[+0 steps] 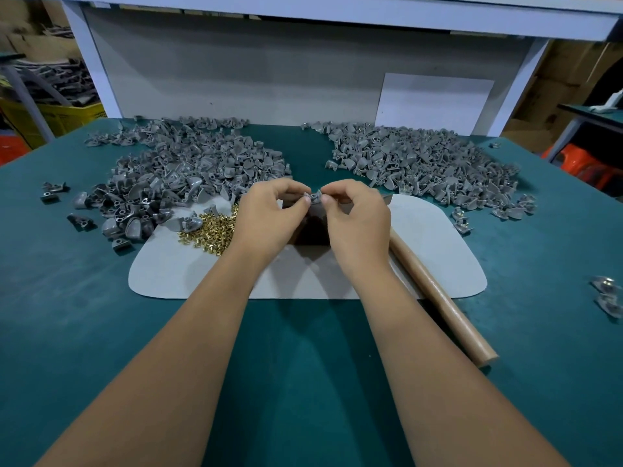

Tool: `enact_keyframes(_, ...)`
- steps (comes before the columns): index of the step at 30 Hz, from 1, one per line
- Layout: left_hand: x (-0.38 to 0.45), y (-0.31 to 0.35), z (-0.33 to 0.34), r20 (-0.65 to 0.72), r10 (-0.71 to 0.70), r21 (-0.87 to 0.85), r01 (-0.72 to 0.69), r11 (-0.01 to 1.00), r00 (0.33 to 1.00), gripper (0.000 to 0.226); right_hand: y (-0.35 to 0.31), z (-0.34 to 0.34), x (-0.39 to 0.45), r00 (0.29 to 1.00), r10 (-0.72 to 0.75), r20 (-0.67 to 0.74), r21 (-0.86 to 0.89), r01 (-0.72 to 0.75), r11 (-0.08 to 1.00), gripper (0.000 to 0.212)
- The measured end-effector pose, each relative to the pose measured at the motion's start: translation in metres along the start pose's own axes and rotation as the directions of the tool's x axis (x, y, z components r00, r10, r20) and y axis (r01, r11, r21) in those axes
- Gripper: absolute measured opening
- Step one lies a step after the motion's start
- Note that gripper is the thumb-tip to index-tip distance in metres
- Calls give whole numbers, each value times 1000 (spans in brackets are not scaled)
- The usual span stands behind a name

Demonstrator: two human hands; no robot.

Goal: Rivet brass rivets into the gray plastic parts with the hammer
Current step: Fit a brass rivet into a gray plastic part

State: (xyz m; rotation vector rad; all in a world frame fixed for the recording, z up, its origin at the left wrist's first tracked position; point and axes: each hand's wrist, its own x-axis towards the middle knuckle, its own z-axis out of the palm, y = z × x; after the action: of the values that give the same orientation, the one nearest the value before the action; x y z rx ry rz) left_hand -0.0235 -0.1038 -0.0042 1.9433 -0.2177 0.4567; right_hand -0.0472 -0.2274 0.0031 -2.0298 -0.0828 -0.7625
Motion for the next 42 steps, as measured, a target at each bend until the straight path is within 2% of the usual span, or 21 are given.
enact_keyframes(4, 0, 0, 2, -21, 19, 3, -19, 1000, 1000, 13, -8, 6, 13, 997, 73, 40, 45, -75, 996, 11)
enact_keyframes(12, 5, -4, 2, 21, 33, -71, -32, 997, 999, 13, 1, 3, 12, 991, 90, 95, 31, -93, 995, 12)
enact_keyframes(17, 1, -4, -1, 79, -36, -231, 53, 971, 996, 19, 6, -5, 12, 993, 60, 104, 12, -61, 998, 10)
enact_keyframes(22, -2, -2, -2, 128, -68, -294, 103, 950, 989, 19, 8, -6, 12, 991, 81, 111, -33, -78, 996, 9)
enact_keyframes(28, -1, 0, -2, 128, -53, -246, 84, 966, 990, 19, 10, -5, 10, 989, 89, 119, -124, -74, 989, 8)
enact_keyframes(33, 0, 0, -1, 123, 30, -145, -12, 989, 992, 14, 9, -6, 11, 987, 120, 102, -66, -114, 991, 8)
enact_keyframes(37, 2, -1, -1, 136, 102, -48, -97, 994, 985, 14, 10, -6, 11, 986, 108, 123, -88, -97, 991, 8)
enact_keyframes(42, 2, -2, 1, 125, 114, -5, -114, 993, 986, 12, 10, -7, 10, 983, 104, 149, -117, -86, 989, 9)
